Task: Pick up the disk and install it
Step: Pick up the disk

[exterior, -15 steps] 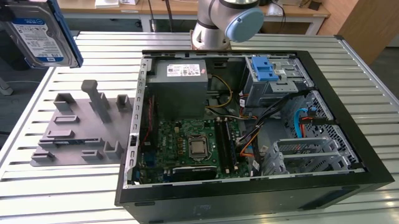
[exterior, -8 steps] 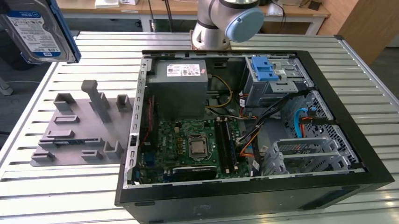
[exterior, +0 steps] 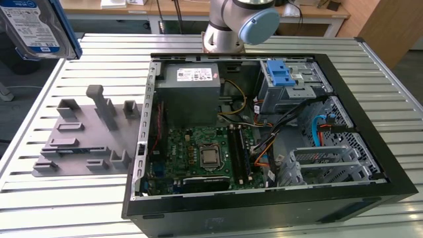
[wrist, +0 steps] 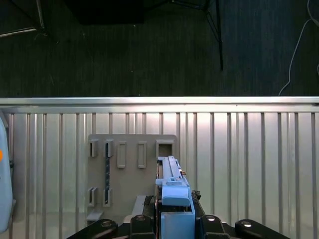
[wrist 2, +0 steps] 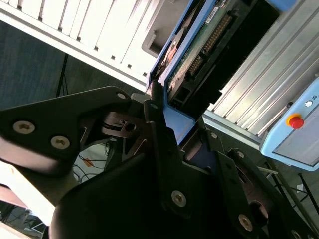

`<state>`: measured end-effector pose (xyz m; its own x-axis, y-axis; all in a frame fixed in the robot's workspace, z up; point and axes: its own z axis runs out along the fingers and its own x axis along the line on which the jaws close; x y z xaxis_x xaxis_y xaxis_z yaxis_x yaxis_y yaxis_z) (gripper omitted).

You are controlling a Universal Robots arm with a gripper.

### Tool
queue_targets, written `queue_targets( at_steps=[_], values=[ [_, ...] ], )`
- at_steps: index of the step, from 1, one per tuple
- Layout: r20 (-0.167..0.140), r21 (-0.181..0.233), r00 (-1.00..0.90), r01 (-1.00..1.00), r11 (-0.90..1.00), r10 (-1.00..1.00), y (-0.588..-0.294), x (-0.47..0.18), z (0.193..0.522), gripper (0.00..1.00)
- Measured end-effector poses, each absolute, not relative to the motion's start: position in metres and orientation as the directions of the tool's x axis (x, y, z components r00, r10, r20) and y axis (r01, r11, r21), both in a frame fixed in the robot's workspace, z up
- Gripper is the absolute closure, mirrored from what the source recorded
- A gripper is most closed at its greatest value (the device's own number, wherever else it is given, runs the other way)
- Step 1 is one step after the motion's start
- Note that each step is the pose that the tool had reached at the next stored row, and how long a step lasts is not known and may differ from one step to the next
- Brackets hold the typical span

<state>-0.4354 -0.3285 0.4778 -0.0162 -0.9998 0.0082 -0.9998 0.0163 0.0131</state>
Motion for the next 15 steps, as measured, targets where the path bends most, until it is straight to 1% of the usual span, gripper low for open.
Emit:
queue_targets(
  at_steps=[8,15],
  values=[
    [0.008,0.013,-0.016,-1.0,0.016,-1.0,-0.3286,-0.4354,0.4781,0.64],
    [0.008,0.013,-0.016,-1.0,0.016,-1.0,-0.3353,-0.4354,0.4796,0.64]
  ],
)
